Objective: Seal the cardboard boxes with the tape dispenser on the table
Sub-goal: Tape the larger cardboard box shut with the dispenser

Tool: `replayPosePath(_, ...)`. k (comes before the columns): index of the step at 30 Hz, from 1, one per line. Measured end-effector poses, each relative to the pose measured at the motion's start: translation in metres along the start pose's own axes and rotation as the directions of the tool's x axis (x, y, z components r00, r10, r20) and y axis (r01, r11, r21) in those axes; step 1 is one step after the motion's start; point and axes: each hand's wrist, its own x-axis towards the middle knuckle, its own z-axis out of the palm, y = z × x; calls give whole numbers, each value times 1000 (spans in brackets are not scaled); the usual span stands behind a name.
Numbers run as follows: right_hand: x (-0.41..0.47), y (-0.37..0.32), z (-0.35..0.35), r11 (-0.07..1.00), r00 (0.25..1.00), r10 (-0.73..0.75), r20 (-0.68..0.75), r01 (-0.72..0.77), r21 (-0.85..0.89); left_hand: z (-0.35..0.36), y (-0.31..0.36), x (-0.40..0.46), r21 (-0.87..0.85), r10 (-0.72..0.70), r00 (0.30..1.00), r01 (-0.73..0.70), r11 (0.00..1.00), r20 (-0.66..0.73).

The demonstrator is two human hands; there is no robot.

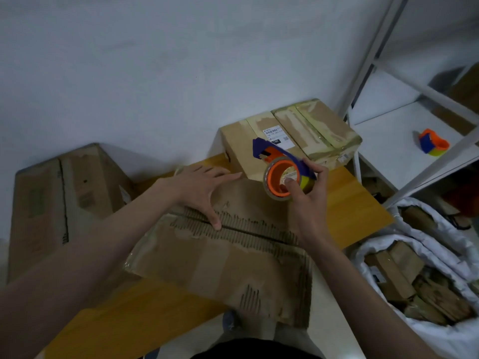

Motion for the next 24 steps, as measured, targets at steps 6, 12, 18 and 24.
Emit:
replayPosePath(6, 4, -1, -7, 999, 999, 24, -35, -22, 35, 10, -2, -22, 14, -167, 986, 167, 986, -10)
replayPosePath(12, 11, -4, 8, 999, 999, 34, 18, -35, 33, 40, 2, -63, 9, -365, 930, 366, 931, -40)
replayPosePath(18, 16, -6, 39, 998, 991, 54, 126, -59, 38, 62, 10, -92, -80, -546, 837, 543, 836, -25)
replayPosePath(24, 15, -8, 55, 999, 974, 48, 220, -50, 3, 67, 22, -116, -213, -726, 687, 715, 666, 35)
